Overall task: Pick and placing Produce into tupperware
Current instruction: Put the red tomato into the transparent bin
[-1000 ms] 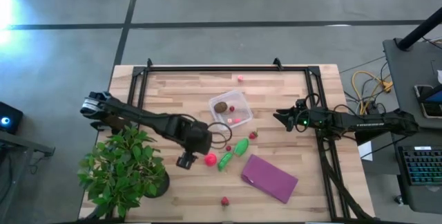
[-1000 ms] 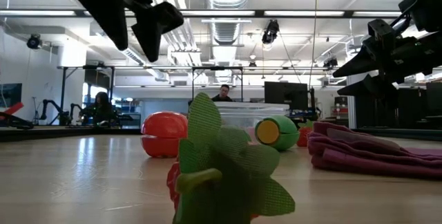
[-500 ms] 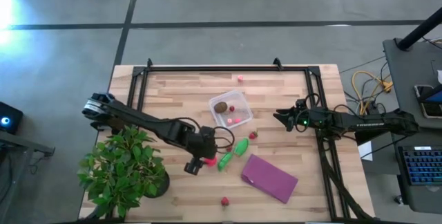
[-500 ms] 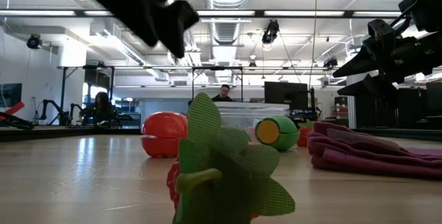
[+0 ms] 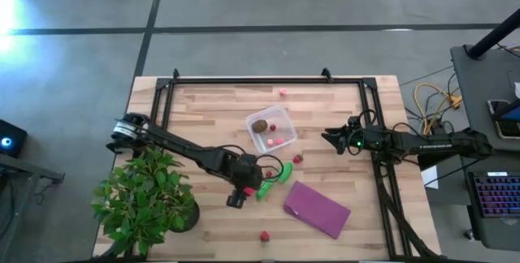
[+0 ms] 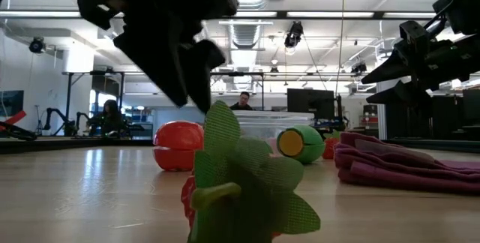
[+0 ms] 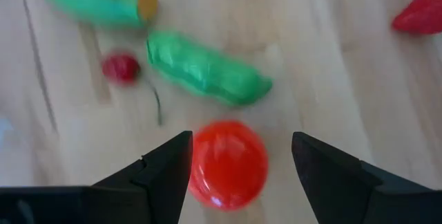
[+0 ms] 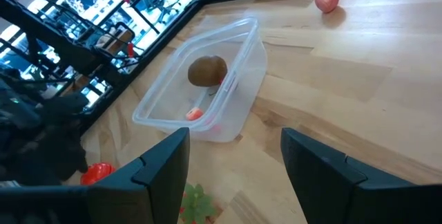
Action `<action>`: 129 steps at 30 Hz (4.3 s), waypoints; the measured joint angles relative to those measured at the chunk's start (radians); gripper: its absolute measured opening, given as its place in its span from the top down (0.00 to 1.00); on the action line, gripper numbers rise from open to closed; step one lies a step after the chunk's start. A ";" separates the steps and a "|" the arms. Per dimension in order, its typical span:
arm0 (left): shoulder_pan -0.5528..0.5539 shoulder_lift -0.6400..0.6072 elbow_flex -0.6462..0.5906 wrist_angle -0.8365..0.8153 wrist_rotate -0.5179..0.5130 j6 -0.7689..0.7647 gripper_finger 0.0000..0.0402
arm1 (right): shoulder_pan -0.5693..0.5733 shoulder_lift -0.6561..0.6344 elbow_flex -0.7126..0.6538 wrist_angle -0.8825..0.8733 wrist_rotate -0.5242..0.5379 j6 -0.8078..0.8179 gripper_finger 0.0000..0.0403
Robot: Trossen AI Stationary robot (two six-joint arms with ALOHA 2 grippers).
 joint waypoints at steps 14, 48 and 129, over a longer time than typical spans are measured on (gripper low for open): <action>-0.002 -0.013 0.008 -0.087 -0.074 -0.129 0.42 | 0.000 0.002 0.000 0.000 0.000 0.000 0.46; -0.011 -0.088 0.057 -0.132 -0.251 -0.375 0.42 | 0.000 0.000 0.000 0.000 0.000 0.000 0.46; -0.071 -0.033 -0.076 0.089 -0.144 -0.232 0.42 | 0.000 0.001 0.000 0.000 0.000 0.000 0.46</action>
